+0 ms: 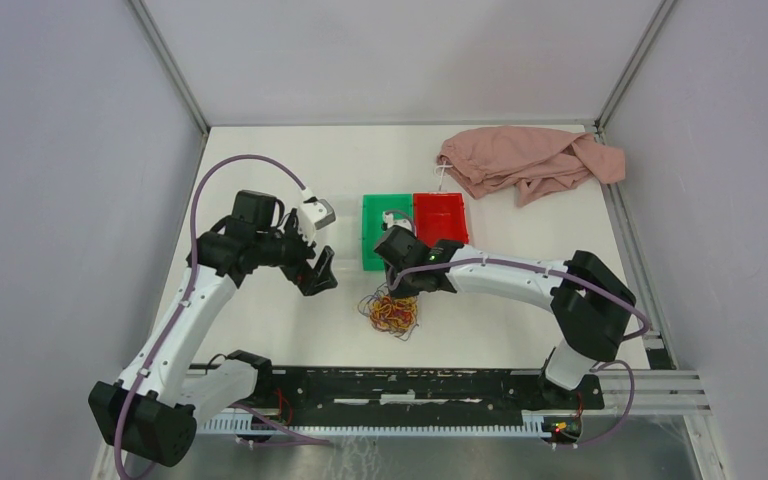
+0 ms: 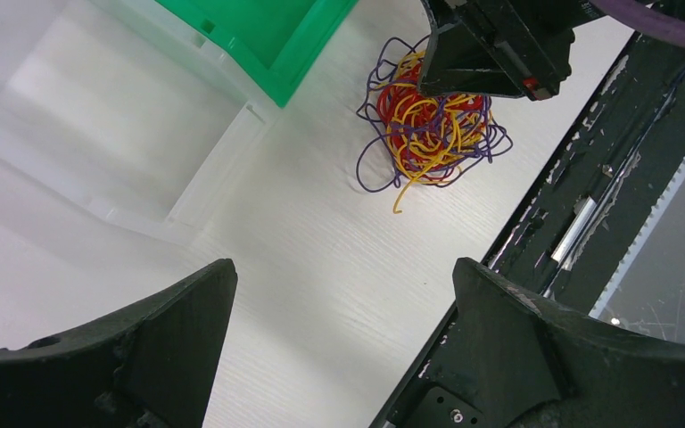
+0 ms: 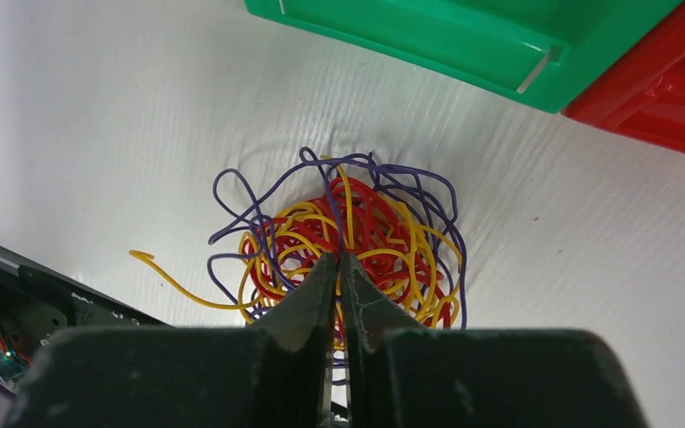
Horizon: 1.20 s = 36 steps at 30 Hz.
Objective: Untangle the cables
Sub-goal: Untie the cable.
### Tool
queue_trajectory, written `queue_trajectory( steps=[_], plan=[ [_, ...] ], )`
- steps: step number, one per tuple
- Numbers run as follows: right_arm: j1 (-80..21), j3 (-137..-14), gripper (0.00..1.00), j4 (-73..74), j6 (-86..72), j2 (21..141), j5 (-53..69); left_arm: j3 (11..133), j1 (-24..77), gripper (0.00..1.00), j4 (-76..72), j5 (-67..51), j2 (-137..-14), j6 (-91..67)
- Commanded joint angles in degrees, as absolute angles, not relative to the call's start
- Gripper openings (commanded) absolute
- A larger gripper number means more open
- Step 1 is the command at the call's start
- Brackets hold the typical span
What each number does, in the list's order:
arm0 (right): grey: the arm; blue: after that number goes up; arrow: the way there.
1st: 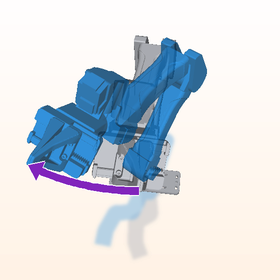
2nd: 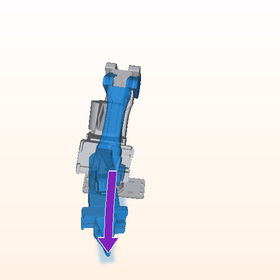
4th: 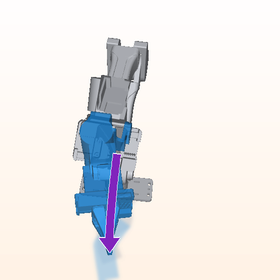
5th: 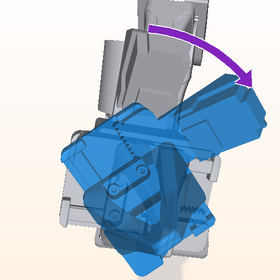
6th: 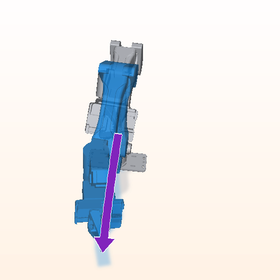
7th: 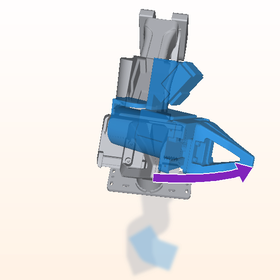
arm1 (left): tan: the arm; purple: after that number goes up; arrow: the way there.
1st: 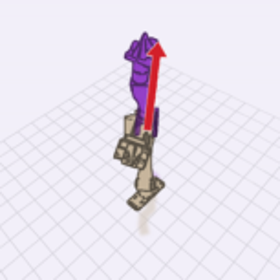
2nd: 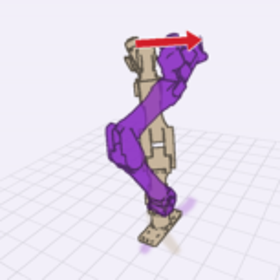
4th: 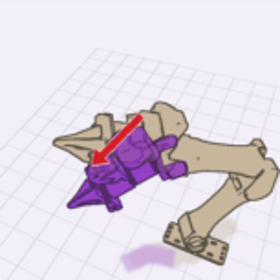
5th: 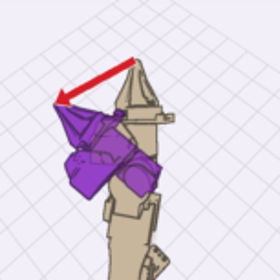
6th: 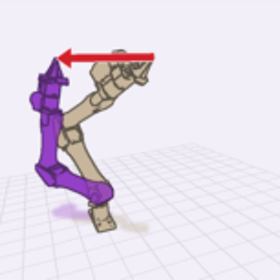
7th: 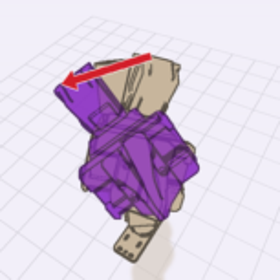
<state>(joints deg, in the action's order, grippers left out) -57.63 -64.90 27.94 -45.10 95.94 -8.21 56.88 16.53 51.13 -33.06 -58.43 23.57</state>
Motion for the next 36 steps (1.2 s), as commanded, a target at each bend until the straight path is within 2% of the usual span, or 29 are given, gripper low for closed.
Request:
queue_trajectory(
  steps=[1, 3, 13, 14, 16, 18, 21, 27, 31, 34, 36],
  plan=[
    [-57.7, -67.2, 0.05, 27.1, -43.7, 93.0, -10.5, 56.9, 16.7, 0.98, 51.1, -33.1, -57.5, 26.3],
    [-57.7, -67.0, 0.00, 26.9, -43.1, 91.2, -10.5, 56.9, 16.7, 0.98, 51.1, -33.3, -57.7, 26.4],
    [-57.9, -59.0, 0.01, 18.5, -42.2, 78.8, -6.9, 56.3, 17.0, 0.98, 49.6, -35.2, -58.6, 24.4],
    [-57.9, -58.8, 0.09, 19.1, -42.2, 79.0, -7.8, 56.4, 17.1, 0.98, 49.5, -35.1, -58.9, 24.4],
    [-58.0, -58.8, 0.32, 20.5, -41.5, 80.4, -9.6, 56.7, 17.1, 0.98, 49.6, -35.0, -59.2, 24.4],
    [-57.9, -59.4, 0.48, 21.7, -39.8, 82.9, -10.7, 56.8, 17.2, 0.98, 49.5, -35.1, -59.1, 24.3],
    [-57.9, -61.5, 0.57, 23.7, -37.7, 87.8, -11.2, 56.8, 17.1, 0.98, 49.6, -34.8, -58.6, 24.3],
    [-57.7, -65.1, 0.59, 24.3, -35.2, 95.1, -10.0, 56.4, 17.1, 0.99, 49.6, -34.0, -57.0, 25.1],
    [-57.4, -68.0, 0.55, 25.1, -34.1, 99.0, -9.6, 56.3, 17.1, 0.99, 49.6, -34.0, -56.5, 25.2],
    [-57.2, -69.2, 0.46, 25.2, -33.8, 100.8, -8.8, 56.2, 17.1, 0.99, 49.5, -34.0, -56.5, 25.2],
    [-57.3, -69.5, 0.34, 25.1, -34.0, 101.2, -8.6, 56.0, 17.1, 0.99, 49.6, -34.0, -56.5, 25.2]
  ],
)
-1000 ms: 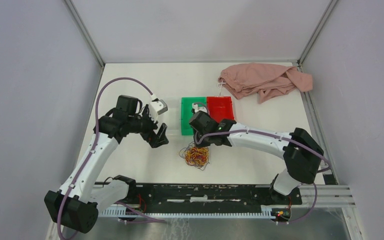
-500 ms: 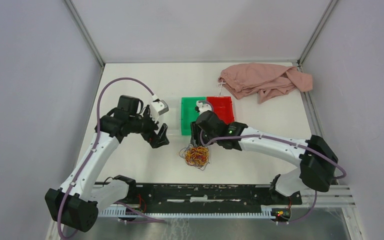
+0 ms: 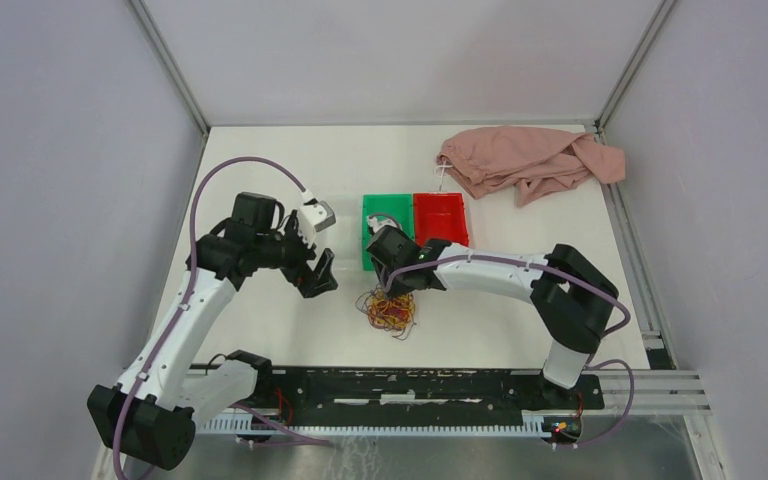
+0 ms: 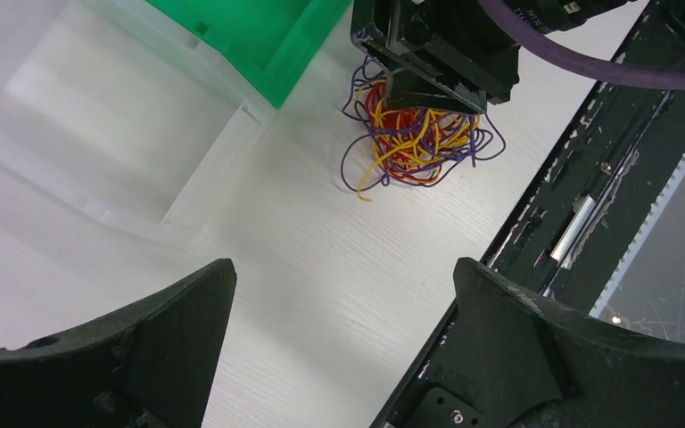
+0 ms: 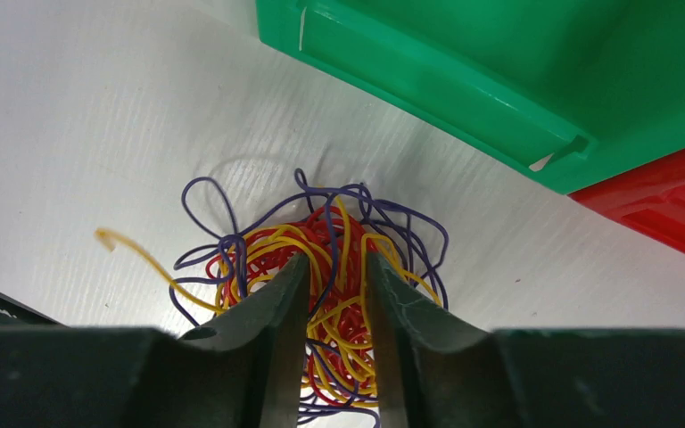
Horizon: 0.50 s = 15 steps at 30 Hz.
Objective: Untangle the cables
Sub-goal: Untie the cable.
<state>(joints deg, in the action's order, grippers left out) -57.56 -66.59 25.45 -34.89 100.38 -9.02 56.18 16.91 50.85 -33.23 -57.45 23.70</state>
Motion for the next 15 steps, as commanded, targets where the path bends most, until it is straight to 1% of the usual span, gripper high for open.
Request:
queue_trajectory(
  steps=[1, 2, 3, 5, 9, 15],
  plan=[
    [-57.3, -69.3, 0.26, 25.0, -34.2, 101.0, -8.5, 55.9, 17.2, 0.99, 49.6, -34.0, -56.4, 25.3],
    [-57.3, -69.0, 0.19, 24.8, -34.4, 100.5, -8.4, 55.7, 17.2, 0.99, 49.5, -34.0, -56.3, 25.4],
    [-57.2, -68.7, 0.14, 24.6, -34.5, 99.8, -8.3, 55.6, 17.1, 0.99, 49.6, -34.0, -56.3, 25.5],
    [-57.3, -67.7, 0.08, 23.7, -34.8, 97.3, -7.8, 55.5, 17.1, 0.99, 49.6, -34.1, -56.2, 25.7],
    [-57.3, -65.0, 0.03, 20.4, -35.5, 89.9, -5.9, 55.5, 17.1, 0.99, 49.6, -34.7, -56.7, 25.8],
    [-57.4, -60.3, 0.00, 14.3, -36.9, 81.8, -0.8, 55.8, 17.2, 0.98, 49.5, -36.0, -57.8, 25.8]
  ],
)
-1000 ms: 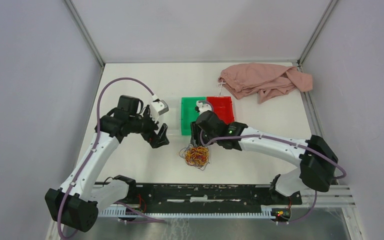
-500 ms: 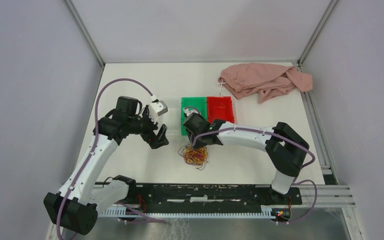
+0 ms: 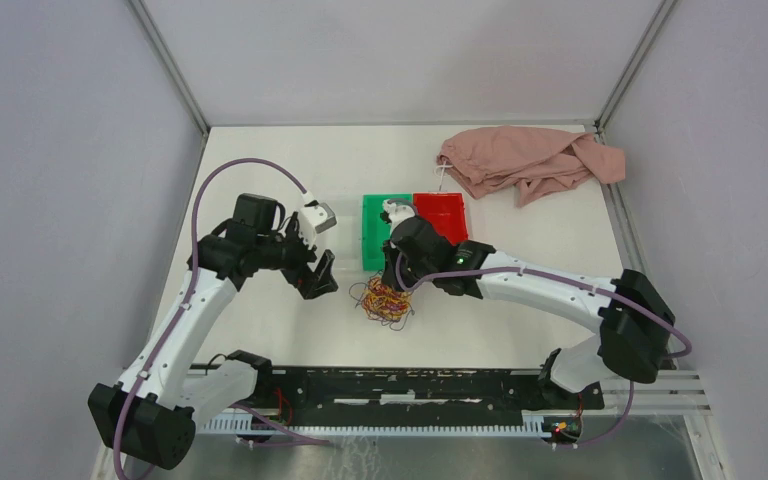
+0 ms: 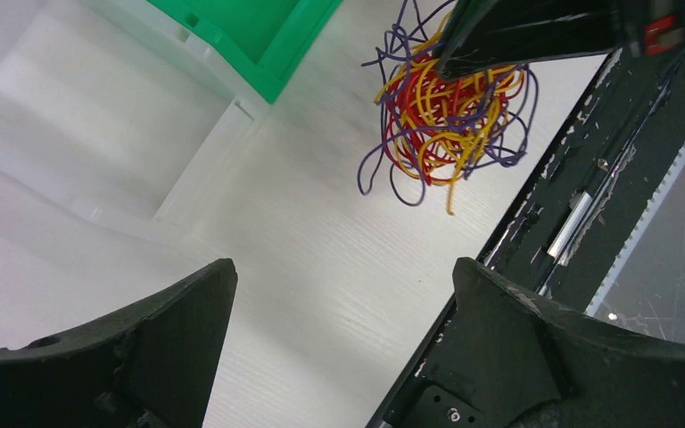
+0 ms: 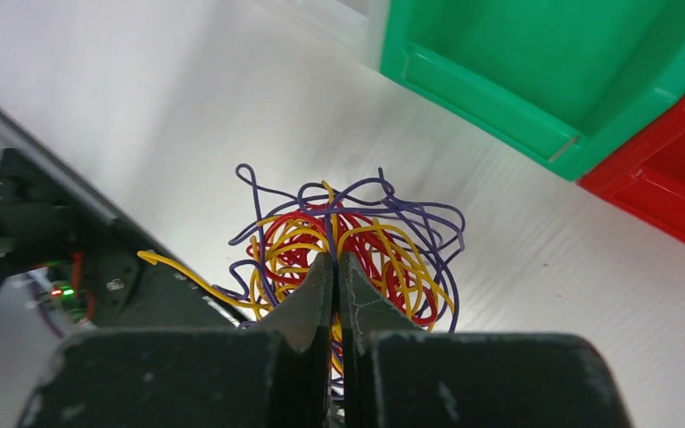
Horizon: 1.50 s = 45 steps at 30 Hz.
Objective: Untangle the cables
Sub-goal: Untie the cable.
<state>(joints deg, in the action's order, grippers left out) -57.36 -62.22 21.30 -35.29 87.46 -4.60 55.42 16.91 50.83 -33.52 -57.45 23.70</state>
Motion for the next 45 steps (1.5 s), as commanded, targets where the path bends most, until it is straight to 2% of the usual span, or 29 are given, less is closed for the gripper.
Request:
queue_trajectory(
  steps=[1, 8, 22, 24, 29, 33, 38, 45],
  plan=[
    [-57.4, -59.5, 0.00, 13.3, -37.2, 80.6, 0.0, 55.9, 17.3, 0.98, 49.4, -36.2, -57.9, 25.7],
    [-57.6, -57.3, 0.00, 8.6, -38.9, 75.6, 2.4, 56.9, 18.1, 0.94, 47.8, -38.7, -58.7, 22.2],
    [-57.6, -58.4, 0.00, 5.6, -41.0, 73.0, 6.7, 56.1, 20.3, 0.73, 47.5, -39.8, -58.0, 23.1],
    [-57.6, -58.2, 0.00, 5.4, -41.0, 72.9, 7.7, 56.6, 20.3, 0.68, 47.6, -40.2, -57.6, 23.8],
    [-57.6, -57.4, 0.00, 4.7, -41.7, 72.1, 8.5, 56.5, 20.3, 0.43, 47.5, -42.7, -55.9, 25.6],
    [-57.6, -57.2, 0.00, 3.9, -42.8, 71.9, 8.7, 55.4, 20.3, 0.30, 47.5, -44.2, -55.1, 26.2],
    [-57.6, -56.9, 0.00, 2.7, -44.3, 72.2, 9.4, 56.0, 20.3, 0.20, 47.5, -44.0, -54.7, 25.8],
    [-57.5, -54.3, 0.06, 6.1, -43.1, 71.1, 7.4, 61.4, 20.3, 0.04, 44.1, -35.3, -51.7, 22.7]
  ],
)
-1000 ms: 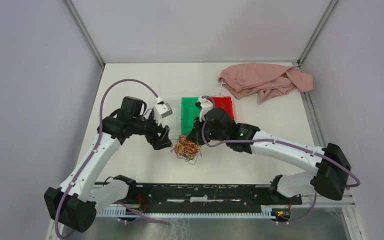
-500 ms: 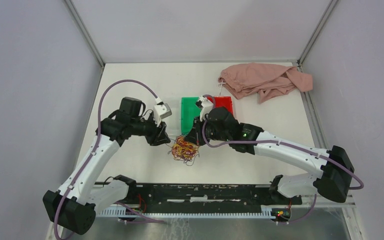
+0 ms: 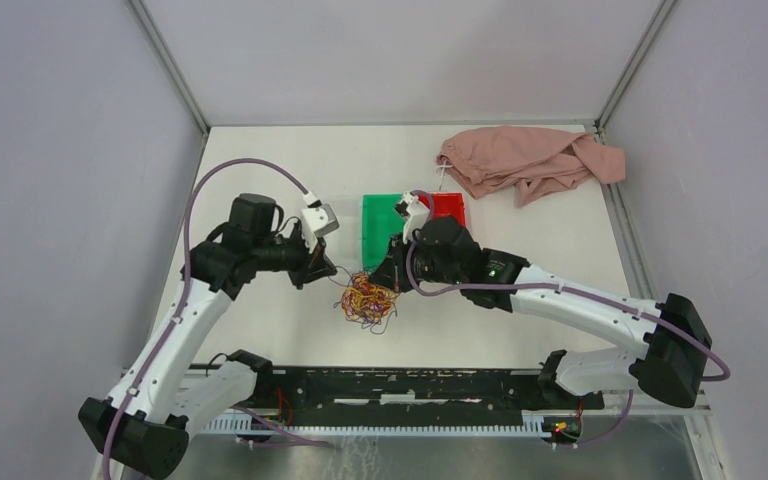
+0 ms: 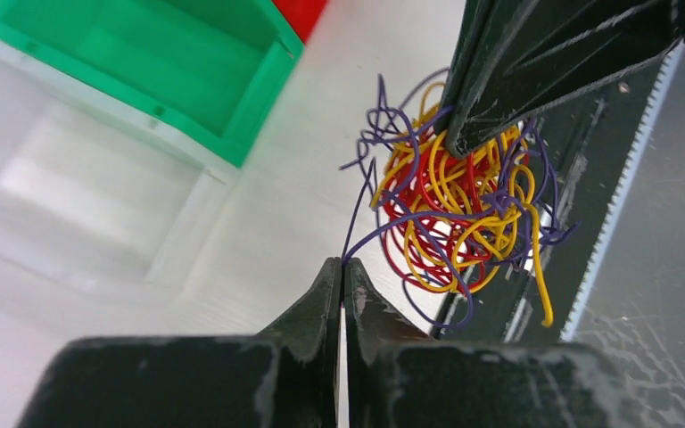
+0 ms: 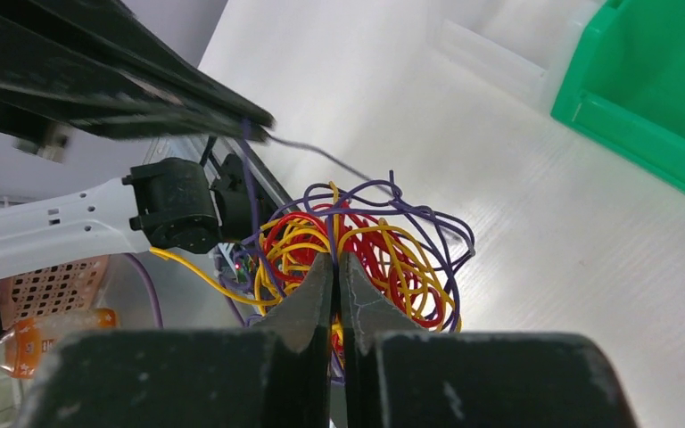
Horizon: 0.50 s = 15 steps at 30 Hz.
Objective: Untangle the cables
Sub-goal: Untie the cable.
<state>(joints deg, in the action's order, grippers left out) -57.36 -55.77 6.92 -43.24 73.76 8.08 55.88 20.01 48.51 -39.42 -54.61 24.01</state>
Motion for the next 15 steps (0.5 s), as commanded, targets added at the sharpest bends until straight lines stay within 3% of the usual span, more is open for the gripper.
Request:
queue_trajectory(
  steps=[1, 6, 12, 15],
  plan=[
    [-57.5, -53.7, 0.08, 6.7, -43.0, 70.9, 6.9, 62.3, 20.3, 0.03, 44.1, -34.9, -51.2, 22.2],
    [-57.5, -51.9, 0.24, 9.9, -42.1, 70.6, 4.3, 64.4, 20.3, 0.03, 44.7, -37.7, -48.2, 20.3],
    [-57.6, -53.4, 0.65, 15.6, -39.2, 70.1, 0.3, 66.1, 20.3, 0.03, 45.3, -40.3, -46.5, 18.6],
    [-57.6, -55.1, 0.74, 16.4, -38.2, 68.3, -0.4, 66.9, 20.3, 0.03, 45.3, -40.9, -46.5, 18.2]
  ],
)
